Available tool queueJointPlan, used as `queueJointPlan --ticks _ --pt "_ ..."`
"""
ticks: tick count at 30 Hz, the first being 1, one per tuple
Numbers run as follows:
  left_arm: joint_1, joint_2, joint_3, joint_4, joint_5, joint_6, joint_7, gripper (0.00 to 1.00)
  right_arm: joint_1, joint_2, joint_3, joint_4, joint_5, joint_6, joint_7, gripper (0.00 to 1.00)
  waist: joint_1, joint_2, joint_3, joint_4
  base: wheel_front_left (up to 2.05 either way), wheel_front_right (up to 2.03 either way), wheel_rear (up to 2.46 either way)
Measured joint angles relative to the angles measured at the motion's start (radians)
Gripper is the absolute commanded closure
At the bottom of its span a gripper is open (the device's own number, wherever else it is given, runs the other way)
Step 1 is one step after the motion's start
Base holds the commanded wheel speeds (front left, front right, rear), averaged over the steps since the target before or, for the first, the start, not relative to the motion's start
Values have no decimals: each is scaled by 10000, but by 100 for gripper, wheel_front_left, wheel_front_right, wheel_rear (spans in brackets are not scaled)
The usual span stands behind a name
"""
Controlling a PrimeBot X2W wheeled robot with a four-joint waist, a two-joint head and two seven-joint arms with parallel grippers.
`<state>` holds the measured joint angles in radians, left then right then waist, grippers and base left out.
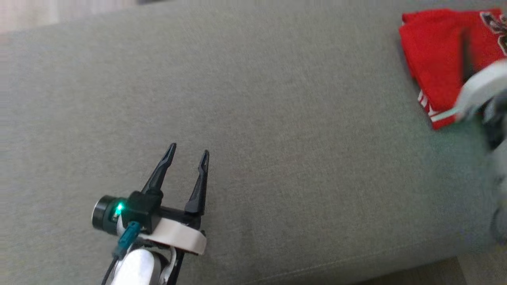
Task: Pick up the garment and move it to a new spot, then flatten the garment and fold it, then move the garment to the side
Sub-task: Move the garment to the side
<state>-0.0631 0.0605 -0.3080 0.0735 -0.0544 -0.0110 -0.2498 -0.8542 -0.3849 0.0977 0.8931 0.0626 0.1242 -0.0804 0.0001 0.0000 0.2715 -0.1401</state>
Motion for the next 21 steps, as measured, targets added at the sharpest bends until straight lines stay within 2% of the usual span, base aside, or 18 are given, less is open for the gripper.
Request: queueJointPlan --ticks 6,13,15,21 --pt "411 -29 40 554 -485 380 2 0 2366 1266 113 48 176 0 -608 0 0 0 -1116 500 0 0 0" --pt "1207 -40 58 926 -1409 205 2 0 5028 2426 -244 -359 1204 0 -1613 0 -1 0 -2590 1503 0 0 0" --pt "1277 -44 134 867 -1513 186 2 0 5619 2648 -359 -1037 1237 0 -1634 0 -1 0 -2883 1733 0 0 0" --pt "1905 -44 633 543 -1283 313 2 0 7530 3074 -451 -4625 1076 0 -1707 0 -1 0 -3620 2161 0 0 0"
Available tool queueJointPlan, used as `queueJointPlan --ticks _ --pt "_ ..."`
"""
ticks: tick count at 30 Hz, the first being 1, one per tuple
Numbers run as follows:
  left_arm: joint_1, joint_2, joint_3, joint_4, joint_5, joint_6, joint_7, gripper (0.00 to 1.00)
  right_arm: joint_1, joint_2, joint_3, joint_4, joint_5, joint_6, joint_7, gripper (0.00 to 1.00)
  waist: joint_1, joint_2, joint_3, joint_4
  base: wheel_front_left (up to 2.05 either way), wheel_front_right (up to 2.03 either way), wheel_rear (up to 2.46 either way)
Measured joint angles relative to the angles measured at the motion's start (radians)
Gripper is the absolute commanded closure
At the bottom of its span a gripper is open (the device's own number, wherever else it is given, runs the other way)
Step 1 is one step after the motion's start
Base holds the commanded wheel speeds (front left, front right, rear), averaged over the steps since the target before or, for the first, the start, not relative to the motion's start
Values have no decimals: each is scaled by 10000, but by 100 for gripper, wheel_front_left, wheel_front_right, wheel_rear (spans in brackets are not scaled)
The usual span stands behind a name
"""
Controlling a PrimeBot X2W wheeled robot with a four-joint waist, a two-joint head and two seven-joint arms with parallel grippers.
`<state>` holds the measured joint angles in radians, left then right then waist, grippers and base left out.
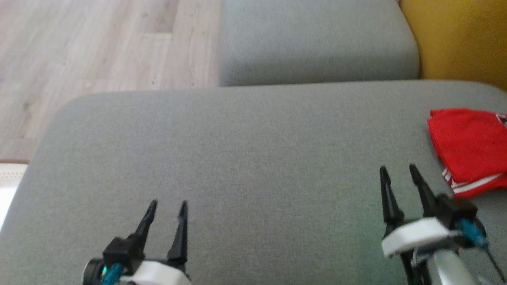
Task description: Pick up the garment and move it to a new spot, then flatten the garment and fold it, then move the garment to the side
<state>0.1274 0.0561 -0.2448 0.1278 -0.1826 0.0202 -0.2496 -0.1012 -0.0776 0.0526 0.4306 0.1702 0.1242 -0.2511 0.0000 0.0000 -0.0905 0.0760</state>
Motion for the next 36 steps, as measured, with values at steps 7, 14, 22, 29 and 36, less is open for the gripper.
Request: queueJointPlan --ticks 7,14,22,29,36 --pt "817 6 424 -314 245 -31 0 0 2177 234 -69 -2073 -265 0 0 0 0 0 -503 214 0 0 0" --pt "1267 15 694 -619 366 -174 0 0 3059 334 50 -2740 -738 0 0 0 0 0 -649 261 0 0 0" --pt "1382 15 844 -640 508 -215 0 0 3186 339 -81 -2890 -838 0 0 0 0 0 -704 260 0 0 0" --pt "1383 15 855 -587 548 -148 0 100 3188 339 -15 -2943 -683 0 0 100 0 0 -714 208 0 0 0" --pt "1685 15 832 -21 113 -117 111 100 3420 343 19 -2487 -228 -8 65 100 0 0 -657 170 0 0 0"
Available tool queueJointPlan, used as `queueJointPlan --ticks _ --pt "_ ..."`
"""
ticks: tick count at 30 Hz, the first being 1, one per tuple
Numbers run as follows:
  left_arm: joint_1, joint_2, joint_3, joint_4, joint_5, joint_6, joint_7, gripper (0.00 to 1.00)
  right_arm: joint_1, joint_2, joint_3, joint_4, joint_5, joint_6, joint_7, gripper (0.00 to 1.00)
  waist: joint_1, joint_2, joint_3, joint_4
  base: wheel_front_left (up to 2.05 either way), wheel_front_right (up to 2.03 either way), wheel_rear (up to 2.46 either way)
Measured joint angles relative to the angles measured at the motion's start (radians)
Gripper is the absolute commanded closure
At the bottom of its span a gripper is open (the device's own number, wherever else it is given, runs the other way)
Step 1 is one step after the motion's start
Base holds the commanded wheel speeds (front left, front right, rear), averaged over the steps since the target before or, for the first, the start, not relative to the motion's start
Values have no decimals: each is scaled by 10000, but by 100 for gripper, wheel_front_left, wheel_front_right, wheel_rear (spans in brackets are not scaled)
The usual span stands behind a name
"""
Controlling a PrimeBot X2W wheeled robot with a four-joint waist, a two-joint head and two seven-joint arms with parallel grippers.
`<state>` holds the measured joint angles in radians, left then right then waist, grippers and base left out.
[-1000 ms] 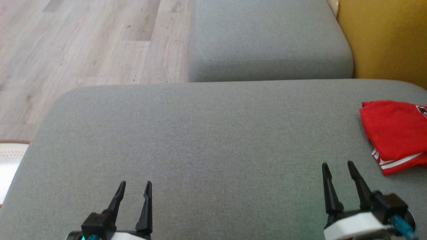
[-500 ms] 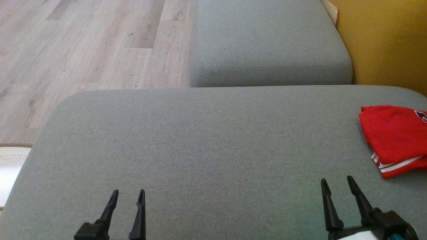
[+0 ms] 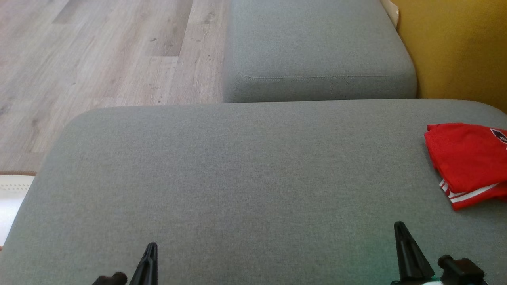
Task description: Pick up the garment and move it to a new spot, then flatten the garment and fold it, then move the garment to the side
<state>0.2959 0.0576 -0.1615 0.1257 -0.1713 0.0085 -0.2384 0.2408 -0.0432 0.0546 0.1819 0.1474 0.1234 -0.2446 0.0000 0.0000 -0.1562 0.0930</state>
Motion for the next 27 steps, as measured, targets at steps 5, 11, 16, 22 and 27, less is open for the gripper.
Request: queueJointPlan --ticks 5,11,16,22,27 --pt "-79 4 29 42 -639 -56 94 100 -33 0 -19 4 644 -4 132 100 0 0 68 -38 0 0 0" --pt "-225 10 98 117 -1392 -98 259 100 -81 -2 -50 69 1400 -4 276 100 0 0 147 -85 0 0 0" --pt "-405 15 140 205 -2008 -176 359 100 -198 -6 -105 109 2029 -4 424 100 0 0 213 -123 0 0 0" --pt "-577 23 201 301 -2742 -238 527 100 -363 -10 -186 144 2765 -4 531 100 0 0 292 -168 0 0 0" --pt "-659 27 253 366 -3231 -270 619 100 -466 -13 -228 186 3264 -4 617 100 0 0 343 -199 0 0 0"
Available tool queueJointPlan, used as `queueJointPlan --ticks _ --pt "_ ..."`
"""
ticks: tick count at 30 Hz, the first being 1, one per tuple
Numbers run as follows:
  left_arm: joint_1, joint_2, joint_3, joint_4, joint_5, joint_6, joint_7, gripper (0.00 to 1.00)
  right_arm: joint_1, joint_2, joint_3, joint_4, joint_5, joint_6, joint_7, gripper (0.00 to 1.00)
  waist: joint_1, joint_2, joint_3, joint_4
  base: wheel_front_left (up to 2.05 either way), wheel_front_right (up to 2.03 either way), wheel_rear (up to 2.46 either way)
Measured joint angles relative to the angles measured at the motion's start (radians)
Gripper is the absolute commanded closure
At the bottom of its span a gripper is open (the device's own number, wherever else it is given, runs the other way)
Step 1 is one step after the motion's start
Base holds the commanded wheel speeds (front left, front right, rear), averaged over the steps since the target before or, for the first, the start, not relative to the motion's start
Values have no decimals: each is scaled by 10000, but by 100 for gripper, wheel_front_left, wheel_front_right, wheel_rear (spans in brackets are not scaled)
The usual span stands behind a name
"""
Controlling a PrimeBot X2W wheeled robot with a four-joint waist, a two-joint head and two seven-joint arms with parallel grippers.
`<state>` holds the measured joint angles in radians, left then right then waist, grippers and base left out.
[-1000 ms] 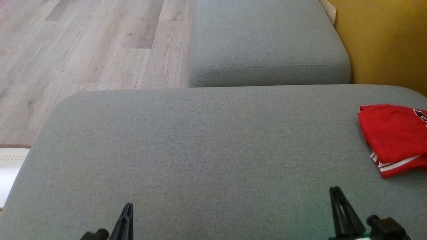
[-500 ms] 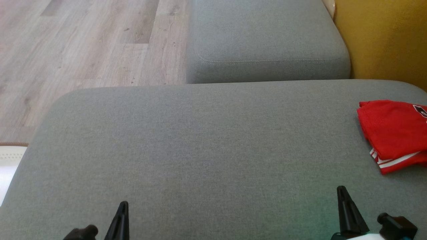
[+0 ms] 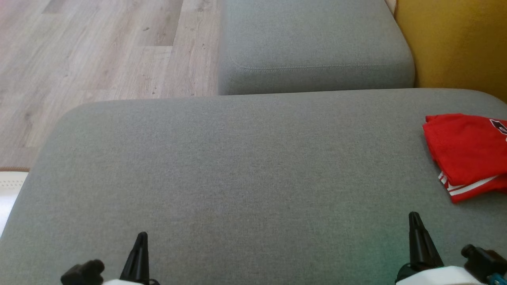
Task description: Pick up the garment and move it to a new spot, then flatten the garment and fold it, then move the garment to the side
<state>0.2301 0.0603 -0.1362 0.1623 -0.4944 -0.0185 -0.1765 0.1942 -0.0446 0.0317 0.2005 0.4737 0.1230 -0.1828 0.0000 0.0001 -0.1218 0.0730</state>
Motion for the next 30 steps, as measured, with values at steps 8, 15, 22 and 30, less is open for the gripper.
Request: queueJointPlan --ticks 8,15,22,30 --pt "-220 12 167 56 -980 -92 182 100 -161 -4 -90 63 968 0 259 100 0 0 106 -61 0 0 0" --pt "-407 17 242 119 -1814 -173 357 100 -407 -10 -161 105 1831 0 441 100 0 0 198 -115 0 0 0" --pt "-625 21 395 224 -2788 -267 581 100 -520 -13 -286 173 2809 0 616 100 0 0 305 -177 0 0 0" --pt "-862 25 537 345 -3749 -347 796 100 -799 -21 -391 226 3789 0 832 100 0 0 410 -239 0 0 0"
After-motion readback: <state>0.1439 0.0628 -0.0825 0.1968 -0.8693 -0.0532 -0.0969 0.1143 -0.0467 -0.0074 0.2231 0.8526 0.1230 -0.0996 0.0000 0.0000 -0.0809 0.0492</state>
